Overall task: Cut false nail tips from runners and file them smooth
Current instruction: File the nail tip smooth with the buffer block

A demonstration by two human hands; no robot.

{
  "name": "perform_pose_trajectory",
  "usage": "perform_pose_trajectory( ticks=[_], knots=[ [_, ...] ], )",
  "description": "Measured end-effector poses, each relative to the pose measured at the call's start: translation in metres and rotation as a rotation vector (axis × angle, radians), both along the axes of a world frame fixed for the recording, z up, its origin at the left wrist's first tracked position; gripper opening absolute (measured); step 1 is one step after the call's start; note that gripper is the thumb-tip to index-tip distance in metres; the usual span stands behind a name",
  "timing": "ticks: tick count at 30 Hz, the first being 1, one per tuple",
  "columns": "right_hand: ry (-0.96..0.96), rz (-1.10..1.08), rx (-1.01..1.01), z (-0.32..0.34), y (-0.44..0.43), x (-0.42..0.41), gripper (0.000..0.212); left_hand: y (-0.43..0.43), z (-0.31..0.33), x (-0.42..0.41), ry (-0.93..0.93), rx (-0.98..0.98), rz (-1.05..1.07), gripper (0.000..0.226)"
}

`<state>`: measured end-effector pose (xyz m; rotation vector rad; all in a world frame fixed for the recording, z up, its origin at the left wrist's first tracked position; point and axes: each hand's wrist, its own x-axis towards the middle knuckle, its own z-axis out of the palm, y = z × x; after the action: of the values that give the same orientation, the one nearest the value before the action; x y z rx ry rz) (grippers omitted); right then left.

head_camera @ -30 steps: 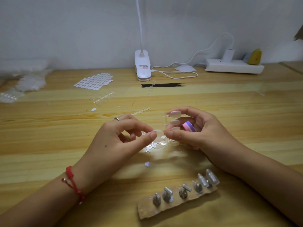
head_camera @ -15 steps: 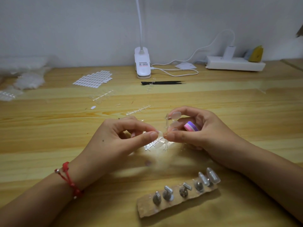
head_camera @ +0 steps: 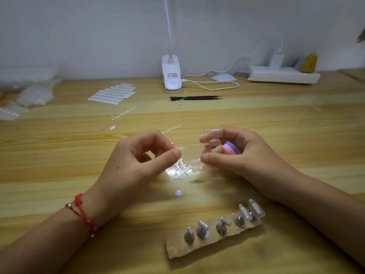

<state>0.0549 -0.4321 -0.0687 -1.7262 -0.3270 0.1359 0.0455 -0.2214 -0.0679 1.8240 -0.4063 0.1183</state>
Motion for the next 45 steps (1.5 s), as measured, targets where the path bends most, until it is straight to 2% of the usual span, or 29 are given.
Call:
perform_pose_trajectory(
  ticks=[2,5,8,10,13,21,27,32,38,45],
  knots=[
    [-0.043,-0.021,-0.092,0.000,0.001,-0.002,0.043,0.001,0.000,0.001,-0.004,-0.020,0.012,0.020],
    [0.029,-0.042,0.078,-0.002,0.004,0.001,0.055,0.001,0.000,0.000,-0.022,-0.026,0.015,0.023],
    [0.168,-0.065,0.295,-0.002,0.005,0.005,0.047,0.000,0.001,-0.001,-0.032,-0.033,0.045,0.018],
    [0.192,-0.037,0.358,0.000,0.004,0.005,0.040,-0.001,0.002,-0.004,-0.046,-0.026,0.069,0.015],
    [0.192,-0.019,0.384,0.002,0.002,0.002,0.048,-0.007,0.005,-0.007,-0.054,-0.023,0.063,0.014],
    [0.181,0.052,0.457,-0.002,-0.003,0.005,0.044,-0.031,0.008,-0.004,-0.036,-0.076,0.005,0.014],
    [0.152,0.102,0.404,-0.004,-0.004,0.005,0.049,-0.034,-0.002,-0.001,-0.008,-0.100,0.019,0.019],
    [0.136,0.081,0.372,-0.007,-0.001,0.005,0.034,-0.031,-0.005,0.002,0.024,-0.120,0.019,0.018],
    [0.126,0.089,0.274,-0.006,-0.003,0.004,0.042,-0.029,-0.005,0.003,0.045,-0.153,0.028,0.013],
    [0.127,0.061,0.261,-0.005,-0.001,0.003,0.042,-0.030,-0.002,0.001,0.053,-0.127,-0.009,0.011]
  ],
)
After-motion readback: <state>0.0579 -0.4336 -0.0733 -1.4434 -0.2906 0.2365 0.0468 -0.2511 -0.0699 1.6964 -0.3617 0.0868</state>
